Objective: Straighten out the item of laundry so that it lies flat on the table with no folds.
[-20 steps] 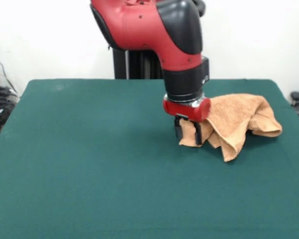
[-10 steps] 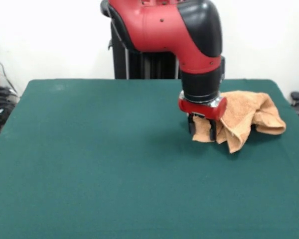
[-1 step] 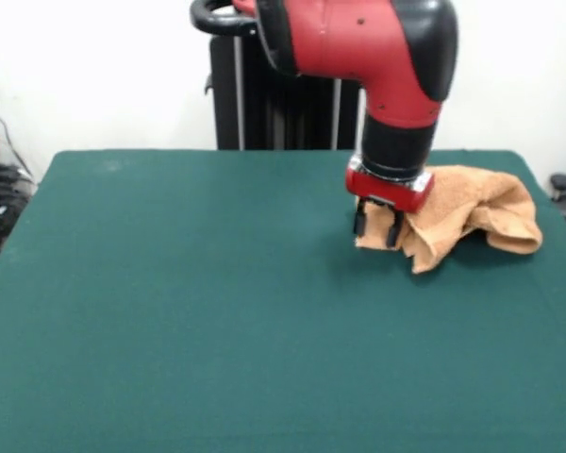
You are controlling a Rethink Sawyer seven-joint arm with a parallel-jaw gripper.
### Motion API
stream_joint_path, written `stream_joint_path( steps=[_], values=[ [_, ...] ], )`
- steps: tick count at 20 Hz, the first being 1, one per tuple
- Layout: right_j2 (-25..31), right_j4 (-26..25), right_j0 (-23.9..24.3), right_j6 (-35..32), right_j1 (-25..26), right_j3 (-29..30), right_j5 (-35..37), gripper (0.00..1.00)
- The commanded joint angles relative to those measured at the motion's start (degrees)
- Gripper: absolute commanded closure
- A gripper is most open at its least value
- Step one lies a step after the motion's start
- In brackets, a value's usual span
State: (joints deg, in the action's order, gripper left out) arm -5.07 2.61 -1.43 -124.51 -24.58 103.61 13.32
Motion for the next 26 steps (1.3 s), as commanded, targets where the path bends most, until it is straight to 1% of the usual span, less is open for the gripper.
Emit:
stream_joint_path(
  steps=[1, 4, 9, 11, 12, 15, 17, 18, 19, 21, 24, 25, 26],
  values=[
    [-5.5, 4.6, -5.5, -14.2, 4.0, -1.5, 2.5, 1.00],
    [-8.8, 7.8, -9.2, -17.8, 3.1, -0.9, 2.4, 1.00],
    [-10.9, 10.7, -13.0, -18.0, -0.7, 2.5, 3.7, 1.00],
    [-9.8, 11.7, -12.7, -17.2, -1.5, 3.4, 3.7, 1.00],
    [-8.6, 12.1, -12.1, -16.7, -1.6, 4.1, 2.5, 1.00],
    [-7.6, 12.8, -10.9, -15.2, -0.4, 4.2, 0.4, 1.00],
    [-7.6, 12.3, -10.0, -13.6, -1.5, 4.5, 0.2, 1.00],
    [-7.5, 11.7, -9.1, -12.6, -2.9, 4.9, -0.2, 1.00],
    [-6.4, 10.7, -7.0, -11.0, -4.7, 5.8, -1.3, 1.00],
    [-7.0, 9.1, -5.2, -8.3, -9.5, 7.1, 0.8, 1.00],
    [-11.5, 8.0, -6.7, -7.0, -16.1, 8.0, 7.3, 1.00],
    [-13.6, 7.4, -7.4, -6.5, -18.6, 7.5, 10.8, 1.00],
    [-15.4, 7.1, -8.5, -6.9, -19.9, 7.1, 13.4, 1.00]
  ],
)
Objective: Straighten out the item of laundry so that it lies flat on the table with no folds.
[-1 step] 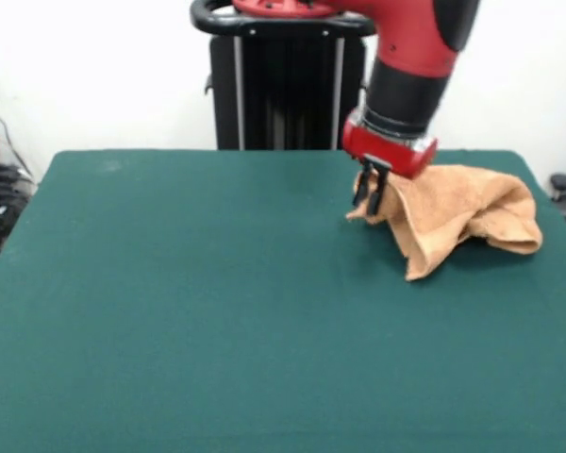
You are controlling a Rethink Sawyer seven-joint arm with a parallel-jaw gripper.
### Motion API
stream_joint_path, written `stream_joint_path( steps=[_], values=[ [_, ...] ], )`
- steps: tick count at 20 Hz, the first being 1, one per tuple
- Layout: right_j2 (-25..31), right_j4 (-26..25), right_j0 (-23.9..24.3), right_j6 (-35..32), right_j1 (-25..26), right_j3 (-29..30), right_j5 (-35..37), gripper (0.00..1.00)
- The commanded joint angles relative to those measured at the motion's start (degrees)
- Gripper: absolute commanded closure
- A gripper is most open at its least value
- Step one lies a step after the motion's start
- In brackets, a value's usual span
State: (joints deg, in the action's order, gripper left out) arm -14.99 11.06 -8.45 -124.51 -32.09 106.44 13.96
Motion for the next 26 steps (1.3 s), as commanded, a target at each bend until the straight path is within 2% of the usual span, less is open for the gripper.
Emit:
stream_joint_path(
  steps=[1, 6, 21, 26],
  values=[
    [-7.2, -1.7, -2.7, -7.2, -13.8, 3.9, 15.4, 1.00],
    [-11.6, -2.3, -6.8, -9.8, -17.2, 1.9, 24.6, 1.00],
    [-17.6, -0.9, -16.9, -16.9, -21.9, -2.7, 39.7, 1.00],
    [-20.8, -0.8, -20.8, -19.9, -22.7, -6.5, 46.0, 1.00]
  ],
)
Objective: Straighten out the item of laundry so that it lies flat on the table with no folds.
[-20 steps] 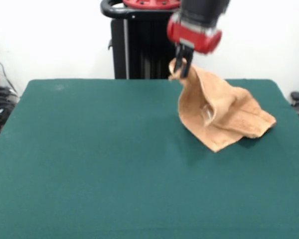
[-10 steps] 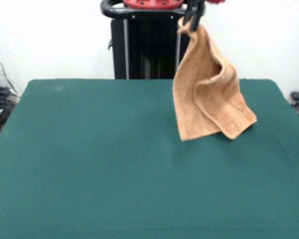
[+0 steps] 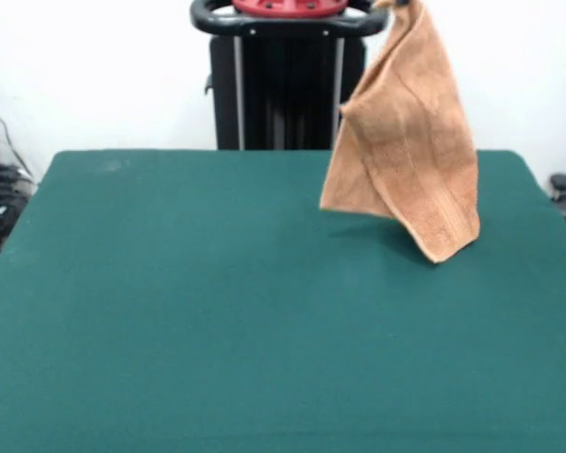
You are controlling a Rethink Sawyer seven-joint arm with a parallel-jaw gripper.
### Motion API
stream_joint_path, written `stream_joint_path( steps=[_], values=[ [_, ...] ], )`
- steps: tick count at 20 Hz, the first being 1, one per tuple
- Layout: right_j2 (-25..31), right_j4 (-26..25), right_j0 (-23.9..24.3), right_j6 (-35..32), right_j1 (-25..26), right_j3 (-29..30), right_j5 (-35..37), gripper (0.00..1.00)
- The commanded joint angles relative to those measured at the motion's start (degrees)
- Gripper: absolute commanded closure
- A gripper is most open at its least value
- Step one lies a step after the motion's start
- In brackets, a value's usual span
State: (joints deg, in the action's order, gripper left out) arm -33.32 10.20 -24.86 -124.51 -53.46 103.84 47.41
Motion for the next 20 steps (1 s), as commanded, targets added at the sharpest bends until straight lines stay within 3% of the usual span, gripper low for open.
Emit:
stream_joint_path(
  steps=[1, 13, 20],
  values=[
    [-3.4, -0.2, -5.7, -20.8, -1.5, -5.2, 14.3, 1.00],
    [-8.0, 1.7, -10.4, -24.2, -1.6, -11.5, 24.1, 1.00],
    [-4.5, 9.1, -11.5, -28.3, -2.2, -6.8, 18.3, 1.00]
  ],
)
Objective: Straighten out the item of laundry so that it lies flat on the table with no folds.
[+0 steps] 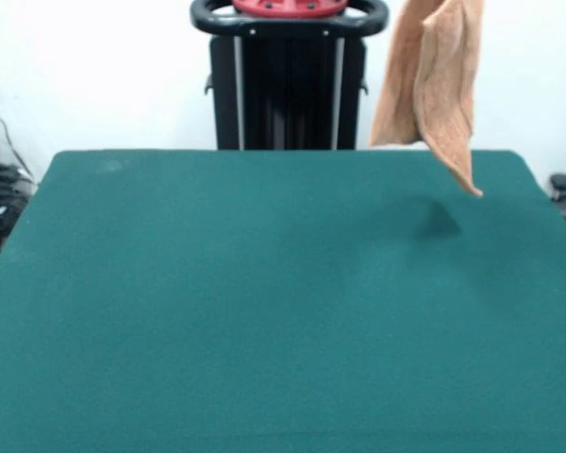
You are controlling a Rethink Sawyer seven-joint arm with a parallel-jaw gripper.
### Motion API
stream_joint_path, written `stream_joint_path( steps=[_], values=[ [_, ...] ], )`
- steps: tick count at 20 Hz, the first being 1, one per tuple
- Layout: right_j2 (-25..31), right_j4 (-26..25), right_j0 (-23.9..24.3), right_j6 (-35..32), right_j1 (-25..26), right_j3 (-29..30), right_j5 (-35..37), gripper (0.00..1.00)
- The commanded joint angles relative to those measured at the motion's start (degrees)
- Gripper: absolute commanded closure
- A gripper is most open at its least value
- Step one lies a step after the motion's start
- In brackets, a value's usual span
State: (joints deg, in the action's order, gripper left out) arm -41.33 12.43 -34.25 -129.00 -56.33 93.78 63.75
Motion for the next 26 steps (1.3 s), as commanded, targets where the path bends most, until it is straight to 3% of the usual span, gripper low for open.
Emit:
stream_joint_path(
  steps=[1, 7, 15, 26],
  values=[
    [4.1, 7.8, -2.3, -24.3, 0.8, 4.0, 1.0, 1.00],
    [6.4, 11.7, -4.1, -27.0, 1.7, 6.1, -4.3, 1.00],
    [11.3, 19.4, -3.0, -24.4, 0.7, 10.4, -10.9, 1.00],
    [17.4, 27.2, -4.6, -25.4, 4.9, 14.5, -23.0, 1.00]
  ],
)
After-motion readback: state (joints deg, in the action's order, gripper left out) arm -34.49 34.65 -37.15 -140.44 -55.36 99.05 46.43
